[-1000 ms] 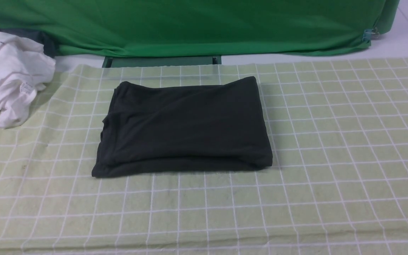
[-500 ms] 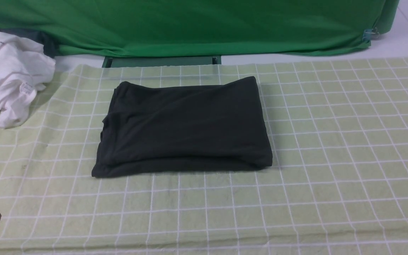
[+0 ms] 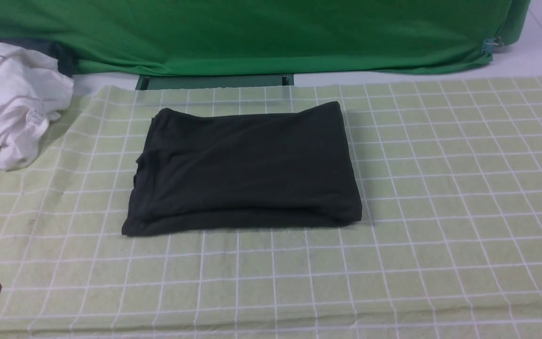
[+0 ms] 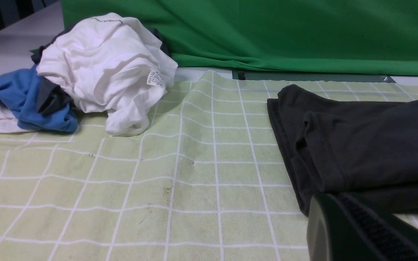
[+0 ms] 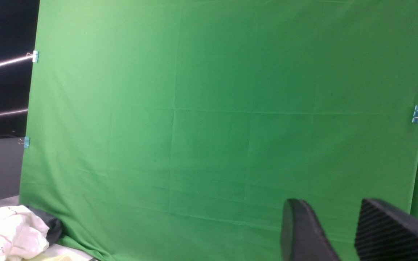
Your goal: Fold a long-sleeved shirt over a green coffee tablecloth.
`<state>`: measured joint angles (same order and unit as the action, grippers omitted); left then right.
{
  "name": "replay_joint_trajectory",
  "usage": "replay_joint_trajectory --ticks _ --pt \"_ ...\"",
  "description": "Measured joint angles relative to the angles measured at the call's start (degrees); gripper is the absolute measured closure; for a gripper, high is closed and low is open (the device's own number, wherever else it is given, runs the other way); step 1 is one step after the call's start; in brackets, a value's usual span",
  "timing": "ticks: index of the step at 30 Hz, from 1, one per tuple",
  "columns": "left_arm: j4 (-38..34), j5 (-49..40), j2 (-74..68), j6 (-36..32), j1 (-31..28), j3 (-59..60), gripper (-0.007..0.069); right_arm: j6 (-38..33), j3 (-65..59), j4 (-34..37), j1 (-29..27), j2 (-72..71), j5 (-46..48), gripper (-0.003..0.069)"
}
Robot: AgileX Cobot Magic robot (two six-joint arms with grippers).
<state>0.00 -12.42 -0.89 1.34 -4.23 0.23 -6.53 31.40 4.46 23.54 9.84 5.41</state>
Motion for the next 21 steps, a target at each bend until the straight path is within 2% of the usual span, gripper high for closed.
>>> replay_joint_trajectory --ticks 5,9,14,16,18,21 --pt "0.0 0.0 0.0 0.0 0.0 0.0 0.061 0.0 0.0 0.0 -0.1 0.0 0.3 0.0423" --pt "0.0 0.0 0.0 0.0 0.0 0.0 0.061 0.0 0.0 0.0 -3.7 0.0 2.9 0.0422" --pt "0.0 0.0 0.0 0.0 0.0 0.0 0.061 -2.0 -1.5 0.0 -12.6 0.0 9.4 0.0421" --pt "0.0 0.0 0.0 0.0 0.0 0.0 0.061 -2.6 -2.7 -0.1 -14.3 -0.1 9.9 0.0421" --pt "0.4 0.0 0.0 0.0 0.0 0.0 0.061 -3.2 -7.5 -0.1 -18.5 -0.1 10.4 0.042" --pt "0.4 0.0 0.0 0.0 0.0 0.0 0.061 -3.4 -13.6 -0.1 -21.9 -0.1 10.3 0.0419"
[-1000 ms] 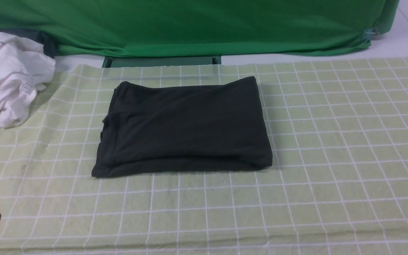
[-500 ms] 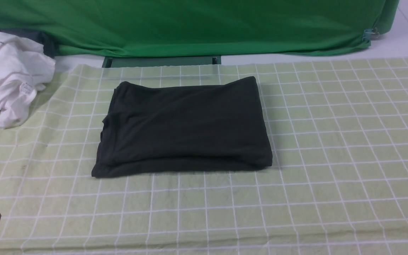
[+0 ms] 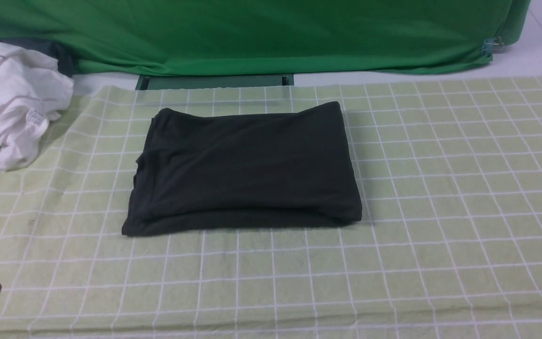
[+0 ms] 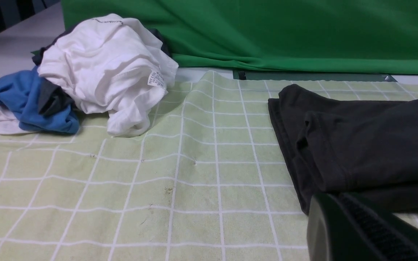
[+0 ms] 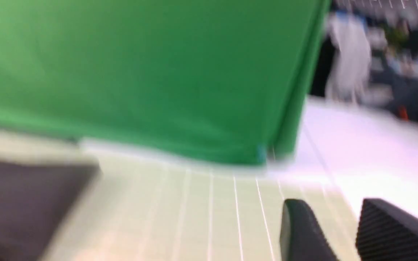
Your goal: Fold a long-sleeved shirt over a green coffee tablecloth.
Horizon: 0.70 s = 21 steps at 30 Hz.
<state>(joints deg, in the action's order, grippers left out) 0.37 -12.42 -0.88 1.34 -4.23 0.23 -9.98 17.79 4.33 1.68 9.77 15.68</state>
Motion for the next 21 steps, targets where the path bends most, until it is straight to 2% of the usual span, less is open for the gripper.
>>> replay_joint_trajectory --ticks 8,12,21 --pt "0.0 0.0 0.0 0.0 0.0 0.0 0.061 -0.9 -17.1 0.0 -2.3 -2.8 -4.0 0.0419" --pt "0.1 0.0 0.0 0.0 0.0 0.0 0.061 -0.9 -18.1 0.0 -2.3 -8.6 -2.7 0.0419" --pt "0.1 -0.1 0.1 0.0 0.0 0.0 0.061 -1.0 -18.2 0.0 -1.8 -9.8 -1.6 0.0419"
